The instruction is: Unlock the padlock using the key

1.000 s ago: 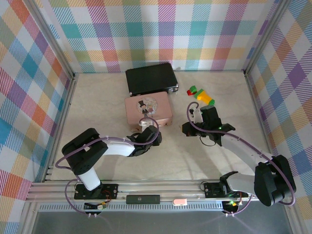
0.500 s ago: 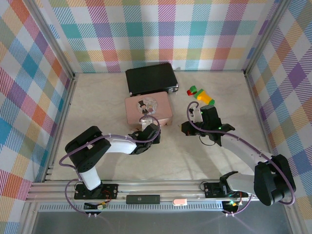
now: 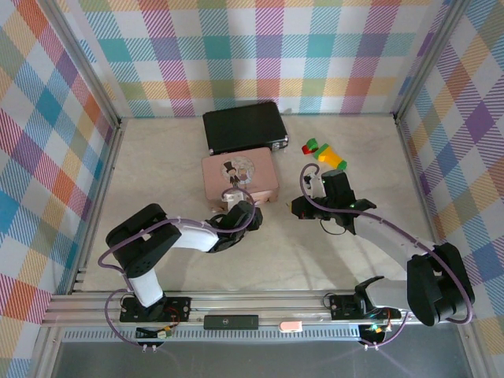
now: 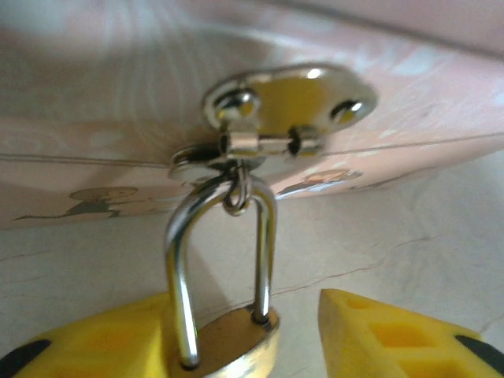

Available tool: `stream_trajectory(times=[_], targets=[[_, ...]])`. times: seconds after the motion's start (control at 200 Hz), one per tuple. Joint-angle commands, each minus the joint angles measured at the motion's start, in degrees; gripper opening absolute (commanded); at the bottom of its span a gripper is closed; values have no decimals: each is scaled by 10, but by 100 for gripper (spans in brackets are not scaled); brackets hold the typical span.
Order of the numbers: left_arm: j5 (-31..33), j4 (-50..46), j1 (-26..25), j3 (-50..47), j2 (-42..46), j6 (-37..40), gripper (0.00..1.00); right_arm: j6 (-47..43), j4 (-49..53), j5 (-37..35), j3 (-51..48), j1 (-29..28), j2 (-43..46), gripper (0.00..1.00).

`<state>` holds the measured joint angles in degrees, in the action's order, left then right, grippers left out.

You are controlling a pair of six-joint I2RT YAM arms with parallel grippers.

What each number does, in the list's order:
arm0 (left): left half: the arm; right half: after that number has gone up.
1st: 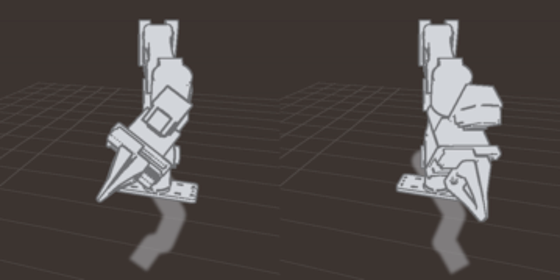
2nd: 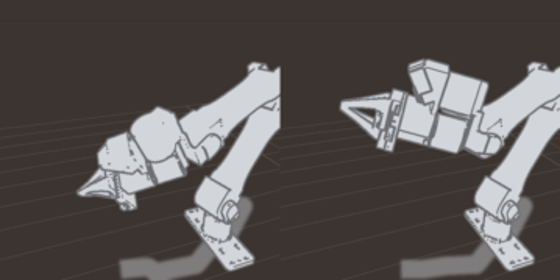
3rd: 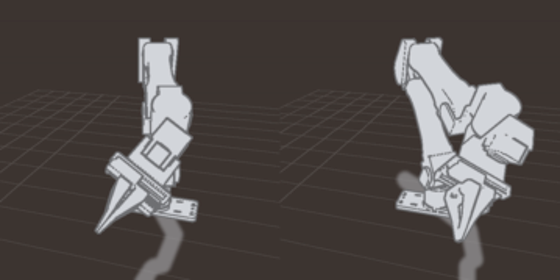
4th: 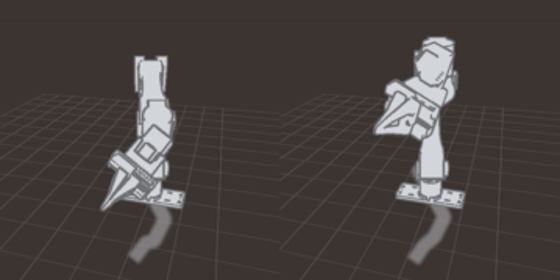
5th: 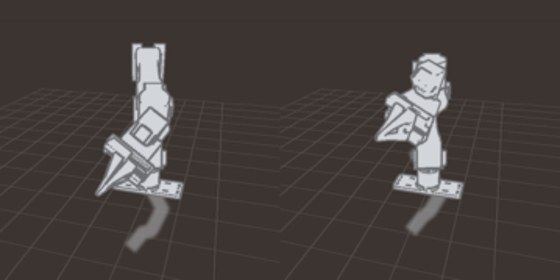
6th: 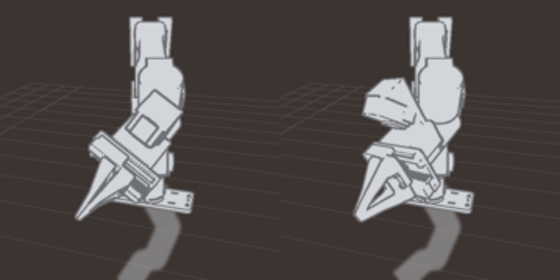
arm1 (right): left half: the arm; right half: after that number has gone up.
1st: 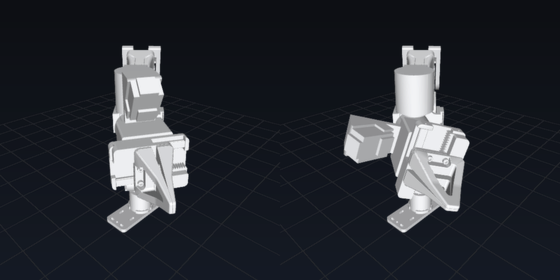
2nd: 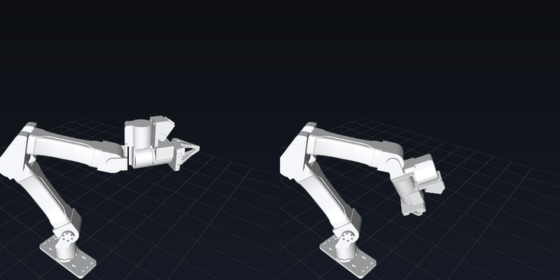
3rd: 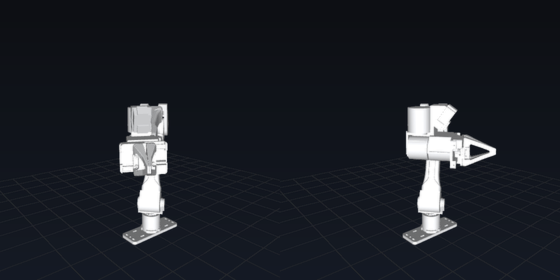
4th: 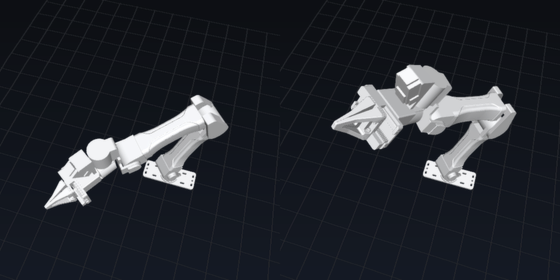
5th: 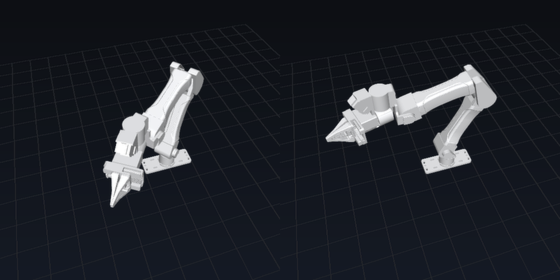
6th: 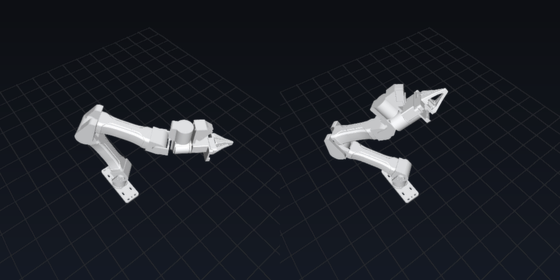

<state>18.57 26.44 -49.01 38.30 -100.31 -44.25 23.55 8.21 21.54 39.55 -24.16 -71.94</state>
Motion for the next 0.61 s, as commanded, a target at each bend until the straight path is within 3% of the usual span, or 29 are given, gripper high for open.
stream_trajectory(times=[0.0,0.25,0.355,0.47,0.6], targets=[[-75,97,11,-53,-55,-35,50,9,3,7,9,1,17,0],[-172,333,49,-119,-125,-32,40,4,11,0,14,1,26,0],[-178,375,50,-128,-144,-34,37,-3,18,-3,24,1,28,0],[-163,313,50,-111,-140,-49,37,-7,26,-6,32,1,28,0],[-134,124,45,-57,-118,-78,39,-4,29,-7,33,1,32,0]])
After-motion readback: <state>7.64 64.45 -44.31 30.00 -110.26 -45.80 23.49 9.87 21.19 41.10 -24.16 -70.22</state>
